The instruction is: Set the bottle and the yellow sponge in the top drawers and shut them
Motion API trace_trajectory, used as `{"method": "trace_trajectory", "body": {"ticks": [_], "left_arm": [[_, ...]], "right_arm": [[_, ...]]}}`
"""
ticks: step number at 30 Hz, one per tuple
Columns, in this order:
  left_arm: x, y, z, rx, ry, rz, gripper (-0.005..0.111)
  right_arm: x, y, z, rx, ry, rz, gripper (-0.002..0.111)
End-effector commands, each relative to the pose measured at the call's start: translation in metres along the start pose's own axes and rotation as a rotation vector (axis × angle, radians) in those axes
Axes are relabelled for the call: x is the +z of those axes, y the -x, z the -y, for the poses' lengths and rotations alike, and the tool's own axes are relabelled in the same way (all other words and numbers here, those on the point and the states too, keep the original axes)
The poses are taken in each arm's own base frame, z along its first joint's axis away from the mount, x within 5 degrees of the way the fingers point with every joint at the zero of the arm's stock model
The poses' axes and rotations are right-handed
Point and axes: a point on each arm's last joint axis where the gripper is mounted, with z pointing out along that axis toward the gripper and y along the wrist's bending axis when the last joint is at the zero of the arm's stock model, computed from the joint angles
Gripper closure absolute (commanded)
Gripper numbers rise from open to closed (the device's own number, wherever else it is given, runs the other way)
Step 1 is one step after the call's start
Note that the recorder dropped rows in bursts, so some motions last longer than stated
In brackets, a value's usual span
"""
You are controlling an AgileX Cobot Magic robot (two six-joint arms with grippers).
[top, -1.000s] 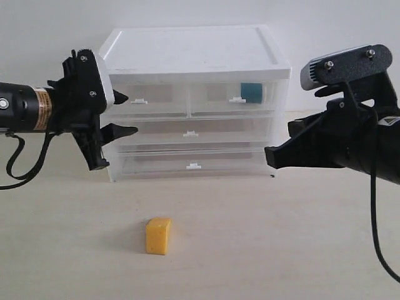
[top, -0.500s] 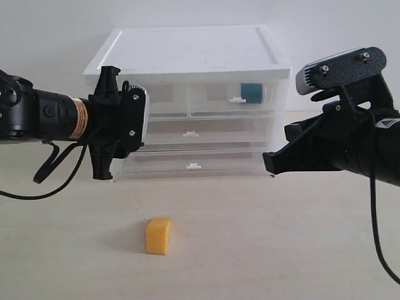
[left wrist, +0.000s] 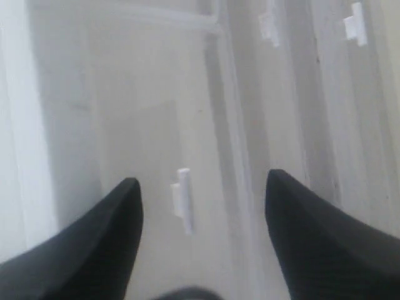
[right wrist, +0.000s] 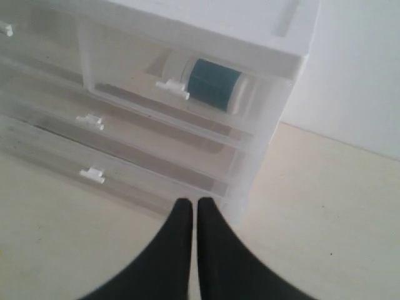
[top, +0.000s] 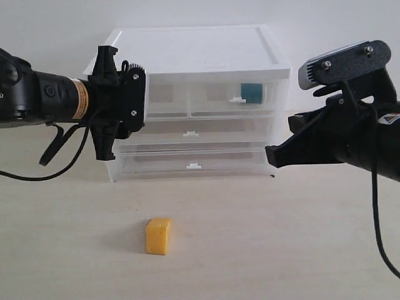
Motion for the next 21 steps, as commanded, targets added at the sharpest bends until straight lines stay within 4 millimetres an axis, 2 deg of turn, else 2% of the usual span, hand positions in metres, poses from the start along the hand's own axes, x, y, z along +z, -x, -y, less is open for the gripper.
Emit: {"method": "trace_trajectory", "body": {"ticks": [1, 2, 6, 8, 13, 17, 19, 21], "left_arm": [[0.008, -0.003, 0.000, -0.027, -0.009, -0.028, 0.052], [0.015, -0.007, 0.008, -0.028, -0.038, -0.057, 0.052], [0.020, -0.008, 0.013, -0.030, -0.057, -0.060, 0.056], [0.020, -0.007, 0.009, -0.046, -0.043, -0.053, 0.068], [0.019, -0.007, 0.004, -0.047, -0.029, -0.053, 0.067], [0.019, -0.007, 0.004, -0.047, -0.029, -0.053, 0.067], [0.019, -0.007, 0.005, -0.047, -0.030, -0.056, 0.069], [0.019, -0.007, 0.005, -0.036, -0.031, -0.056, 0.070]], "right_arm": [[-0.003, 0.005, 0.006, -0.009, -0.066, 0.067, 0.108], [-0.003, 0.007, 0.008, -0.010, -0.081, 0.082, 0.108], [-0.003, 0.011, 0.009, -0.013, -0.093, 0.118, 0.108], [0.005, 0.011, 0.006, -0.008, -0.077, 0.136, 0.108], [0.056, 0.005, -0.008, -0.007, -0.030, 0.065, 0.108], [0.096, 0.015, -0.016, 0.003, -0.028, 0.069, 0.108], [0.110, 0.016, -0.018, -0.002, -0.030, 0.068, 0.108], [0.116, 0.015, -0.019, -0.013, -0.037, 0.071, 0.108]]}}
